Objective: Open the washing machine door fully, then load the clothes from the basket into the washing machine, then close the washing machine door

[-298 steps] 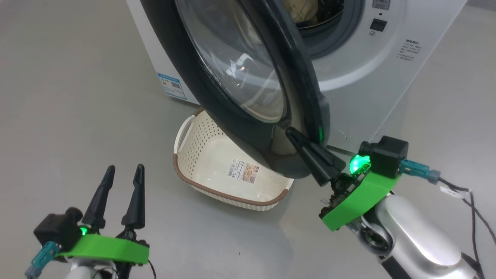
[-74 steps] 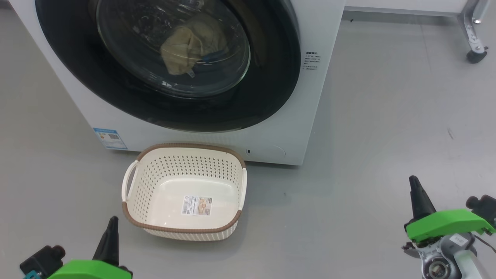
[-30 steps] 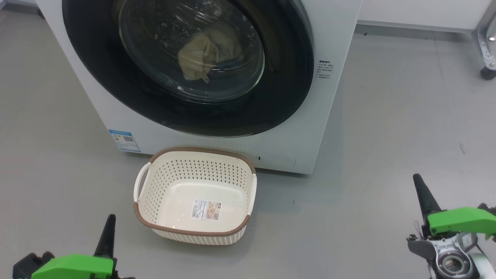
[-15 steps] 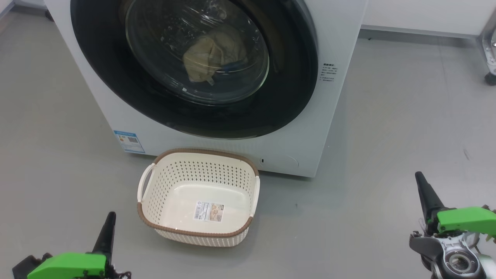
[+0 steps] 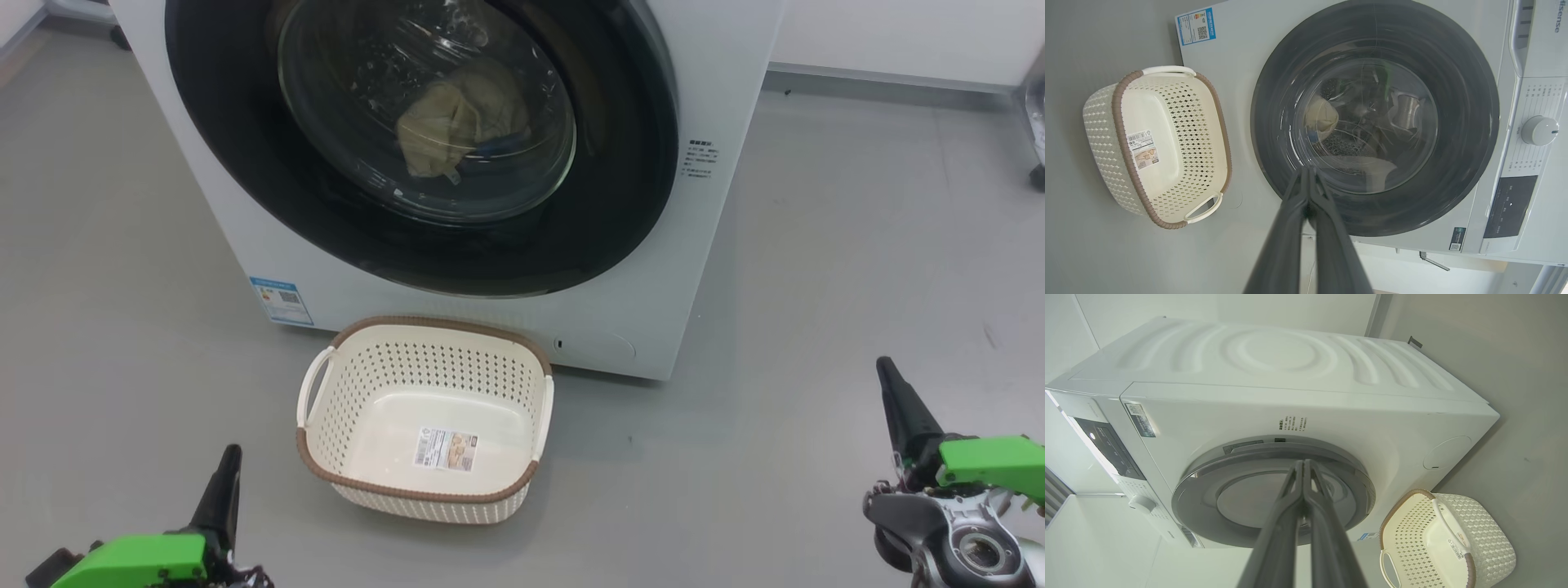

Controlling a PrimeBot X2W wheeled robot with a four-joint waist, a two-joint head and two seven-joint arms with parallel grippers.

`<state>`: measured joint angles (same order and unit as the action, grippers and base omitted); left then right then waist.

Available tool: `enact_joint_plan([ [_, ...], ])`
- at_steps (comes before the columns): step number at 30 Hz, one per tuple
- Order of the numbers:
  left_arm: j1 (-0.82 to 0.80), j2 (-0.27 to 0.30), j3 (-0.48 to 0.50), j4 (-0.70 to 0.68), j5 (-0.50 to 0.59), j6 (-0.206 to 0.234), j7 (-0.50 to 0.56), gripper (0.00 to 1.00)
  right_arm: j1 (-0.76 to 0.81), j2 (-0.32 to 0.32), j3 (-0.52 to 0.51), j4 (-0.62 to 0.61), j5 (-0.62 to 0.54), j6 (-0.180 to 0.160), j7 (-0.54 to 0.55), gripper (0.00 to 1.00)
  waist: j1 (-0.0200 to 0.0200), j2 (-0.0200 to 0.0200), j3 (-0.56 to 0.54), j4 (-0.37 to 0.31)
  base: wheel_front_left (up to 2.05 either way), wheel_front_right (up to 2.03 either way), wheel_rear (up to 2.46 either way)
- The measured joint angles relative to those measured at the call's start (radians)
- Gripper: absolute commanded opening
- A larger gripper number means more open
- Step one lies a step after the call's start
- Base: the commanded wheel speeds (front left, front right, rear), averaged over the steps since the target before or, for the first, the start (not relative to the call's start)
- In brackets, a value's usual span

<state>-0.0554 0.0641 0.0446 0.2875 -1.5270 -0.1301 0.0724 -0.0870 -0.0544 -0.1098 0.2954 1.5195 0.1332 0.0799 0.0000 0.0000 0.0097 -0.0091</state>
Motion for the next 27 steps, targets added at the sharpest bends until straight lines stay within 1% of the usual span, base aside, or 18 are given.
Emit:
enact_joint_plan([
  [10, -0.001, -0.015, 0.022, -0.002, -0.08, 0.0, 0.03, 0.0, 0.0, 0.006, -0.017, -0.009, 0.082, -0.002, 0.028, 0.0, 0.0, 0.0, -0.007, 0.009, 0.0, 0.0, 0.0],
  [27, -0.001, -0.017, 0.024, -0.006, -0.08, 0.0, 0.03, 0.0, 0.001, 0.007, -0.018, -0.012, 0.082, -0.002, 0.028, 0.0, 0.0, 0.0, -0.007, 0.009, 0.0, 0.0, 0.0],
])
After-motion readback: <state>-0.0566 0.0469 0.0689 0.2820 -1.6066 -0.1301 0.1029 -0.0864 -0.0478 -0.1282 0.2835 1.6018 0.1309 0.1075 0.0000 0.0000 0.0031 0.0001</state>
